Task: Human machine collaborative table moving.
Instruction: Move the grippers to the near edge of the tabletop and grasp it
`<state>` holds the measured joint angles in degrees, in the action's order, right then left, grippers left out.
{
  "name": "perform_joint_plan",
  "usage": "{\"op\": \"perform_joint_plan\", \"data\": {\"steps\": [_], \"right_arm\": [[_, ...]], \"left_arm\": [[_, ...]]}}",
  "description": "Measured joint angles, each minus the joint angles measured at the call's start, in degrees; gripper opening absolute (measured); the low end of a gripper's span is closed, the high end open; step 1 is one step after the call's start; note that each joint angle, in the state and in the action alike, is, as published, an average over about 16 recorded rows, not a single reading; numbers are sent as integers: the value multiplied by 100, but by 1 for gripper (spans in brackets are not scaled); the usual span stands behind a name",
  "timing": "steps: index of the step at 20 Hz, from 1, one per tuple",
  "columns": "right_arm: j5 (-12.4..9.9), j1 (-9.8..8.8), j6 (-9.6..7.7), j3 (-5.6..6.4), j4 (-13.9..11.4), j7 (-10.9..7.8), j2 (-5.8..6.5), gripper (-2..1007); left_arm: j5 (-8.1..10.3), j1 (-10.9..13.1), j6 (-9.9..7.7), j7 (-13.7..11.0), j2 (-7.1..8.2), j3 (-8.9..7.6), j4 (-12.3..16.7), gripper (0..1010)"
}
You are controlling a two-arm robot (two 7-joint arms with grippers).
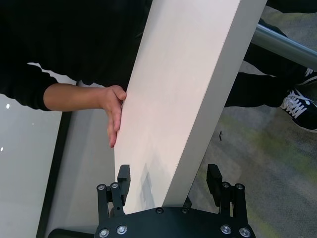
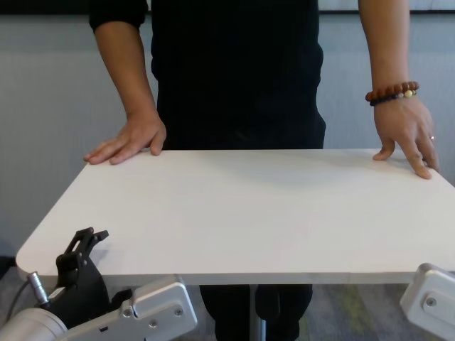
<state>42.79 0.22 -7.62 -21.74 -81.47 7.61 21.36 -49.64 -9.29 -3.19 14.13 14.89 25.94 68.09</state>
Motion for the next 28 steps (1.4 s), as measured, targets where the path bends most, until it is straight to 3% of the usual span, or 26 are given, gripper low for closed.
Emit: {"op": "perform_joint_plan", "data": {"steps": [28], "right_arm": [[192, 510, 322, 290, 846, -8, -418, 1005]], "left_arm": [[0, 0, -1, 0, 1, 1, 2, 1000]]}}
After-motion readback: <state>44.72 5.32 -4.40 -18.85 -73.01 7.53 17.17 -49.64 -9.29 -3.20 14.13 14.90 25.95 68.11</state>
